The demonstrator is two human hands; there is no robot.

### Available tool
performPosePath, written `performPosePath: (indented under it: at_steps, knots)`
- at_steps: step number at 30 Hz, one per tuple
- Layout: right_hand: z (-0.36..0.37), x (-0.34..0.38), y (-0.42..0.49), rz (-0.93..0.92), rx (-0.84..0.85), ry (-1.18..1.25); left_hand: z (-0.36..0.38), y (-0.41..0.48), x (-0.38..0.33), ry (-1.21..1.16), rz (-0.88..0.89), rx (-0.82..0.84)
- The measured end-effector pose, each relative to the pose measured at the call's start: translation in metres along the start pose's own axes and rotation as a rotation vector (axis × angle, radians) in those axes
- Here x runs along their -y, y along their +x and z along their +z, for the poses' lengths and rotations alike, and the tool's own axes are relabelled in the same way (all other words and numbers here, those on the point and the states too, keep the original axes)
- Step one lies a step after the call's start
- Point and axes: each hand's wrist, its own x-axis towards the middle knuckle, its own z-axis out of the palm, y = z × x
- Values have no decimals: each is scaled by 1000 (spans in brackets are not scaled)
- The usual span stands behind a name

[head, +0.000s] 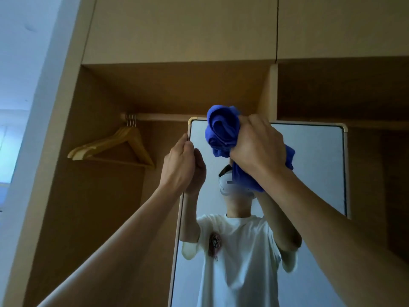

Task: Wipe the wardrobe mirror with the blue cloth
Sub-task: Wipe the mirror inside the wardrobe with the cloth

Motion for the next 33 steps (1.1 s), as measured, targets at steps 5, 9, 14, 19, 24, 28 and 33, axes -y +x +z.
performPosePath:
  at_steps: [5, 9, 14, 19, 24, 28, 33]
  knots:
    - [12, 41, 20, -104, 146, 106, -10, 1, 5, -123, -87, 53]
    - [15, 48, 18, -224, 291, 116, -22, -7, 21, -256, -171, 120]
    - [-5, 24, 35, -166, 249, 127, -31, -13, 34, -324, -180, 217]
    - [-10, 18, 46, -82, 175, 122, -32, -11, 32, -299, -197, 207]
    - [-6, 34, 28, -190, 318, 139, -31, -11, 32, -337, -192, 182]
    - [5, 50, -17, -230, 427, 146, -35, -11, 32, -451, -268, 153]
    - [14, 49, -85, -452, 546, 174, -36, -10, 33, -391, -299, 212]
